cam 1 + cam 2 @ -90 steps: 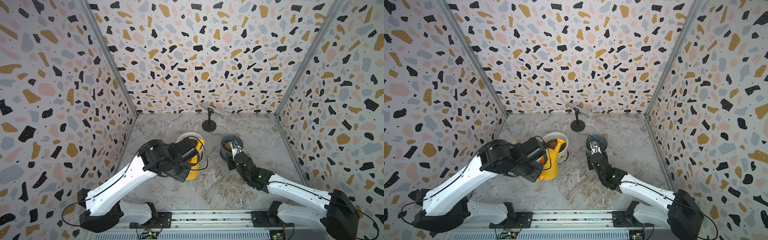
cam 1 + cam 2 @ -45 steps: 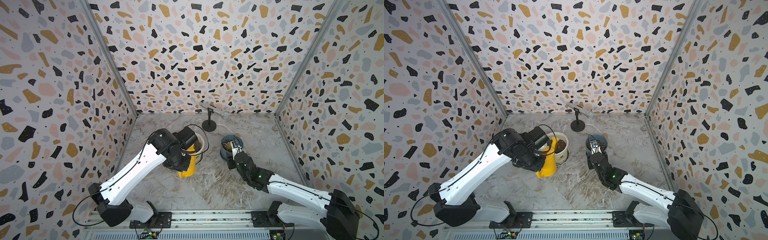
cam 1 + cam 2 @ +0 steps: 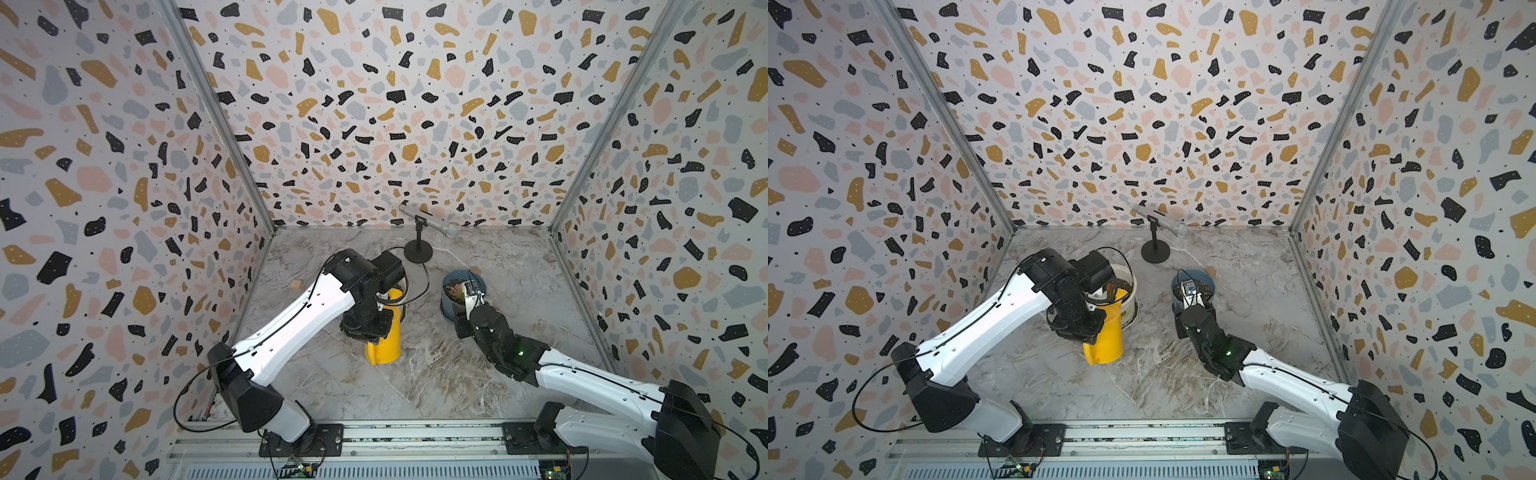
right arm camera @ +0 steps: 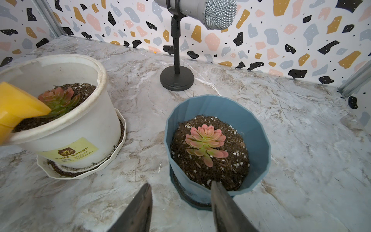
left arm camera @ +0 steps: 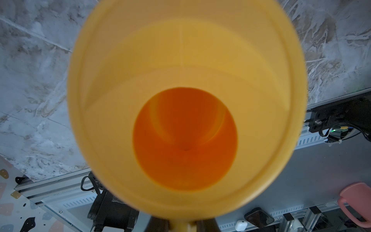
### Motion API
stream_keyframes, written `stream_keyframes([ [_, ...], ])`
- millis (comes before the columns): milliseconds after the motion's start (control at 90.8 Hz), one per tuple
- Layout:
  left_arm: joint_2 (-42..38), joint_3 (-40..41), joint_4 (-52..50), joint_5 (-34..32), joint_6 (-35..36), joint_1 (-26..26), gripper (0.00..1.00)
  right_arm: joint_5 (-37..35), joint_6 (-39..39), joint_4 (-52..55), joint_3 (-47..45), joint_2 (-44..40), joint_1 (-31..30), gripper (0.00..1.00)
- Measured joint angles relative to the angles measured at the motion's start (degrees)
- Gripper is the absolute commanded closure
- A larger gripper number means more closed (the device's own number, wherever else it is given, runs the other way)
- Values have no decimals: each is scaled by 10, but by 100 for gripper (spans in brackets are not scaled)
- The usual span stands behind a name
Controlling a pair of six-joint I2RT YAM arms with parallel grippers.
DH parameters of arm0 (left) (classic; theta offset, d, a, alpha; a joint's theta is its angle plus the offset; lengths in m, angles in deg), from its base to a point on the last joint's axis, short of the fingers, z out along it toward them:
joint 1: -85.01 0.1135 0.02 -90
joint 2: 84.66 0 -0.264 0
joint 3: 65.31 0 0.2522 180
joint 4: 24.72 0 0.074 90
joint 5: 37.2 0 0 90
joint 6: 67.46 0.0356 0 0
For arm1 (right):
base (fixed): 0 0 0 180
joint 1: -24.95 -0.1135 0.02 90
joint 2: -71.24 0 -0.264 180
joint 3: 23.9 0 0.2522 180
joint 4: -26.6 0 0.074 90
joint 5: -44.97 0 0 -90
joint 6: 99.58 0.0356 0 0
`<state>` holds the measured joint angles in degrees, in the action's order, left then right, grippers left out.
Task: Water the succulent around the soil edge
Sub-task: Water the soil of the potted plant with water.
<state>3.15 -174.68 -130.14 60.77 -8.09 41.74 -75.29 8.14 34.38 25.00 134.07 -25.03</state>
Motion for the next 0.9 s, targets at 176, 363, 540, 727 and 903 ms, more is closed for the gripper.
stream_keyframes([
  [176,9,0,0,26,4,7,100,0,0,0,0,-6,0,49],
  [363,17,-7,0,58,4,21,100,0,0,0,0,-7,0,49],
  [540,18,-10,4,92,4,45,100,0,0,0,0,-7,0,49],
  [727,33,-21,16,130,5,67,100,0,0,0,0,-7,0,49],
  [903,54,-40,33,148,5,81,100,0,0,0,0,-7,0,49],
])
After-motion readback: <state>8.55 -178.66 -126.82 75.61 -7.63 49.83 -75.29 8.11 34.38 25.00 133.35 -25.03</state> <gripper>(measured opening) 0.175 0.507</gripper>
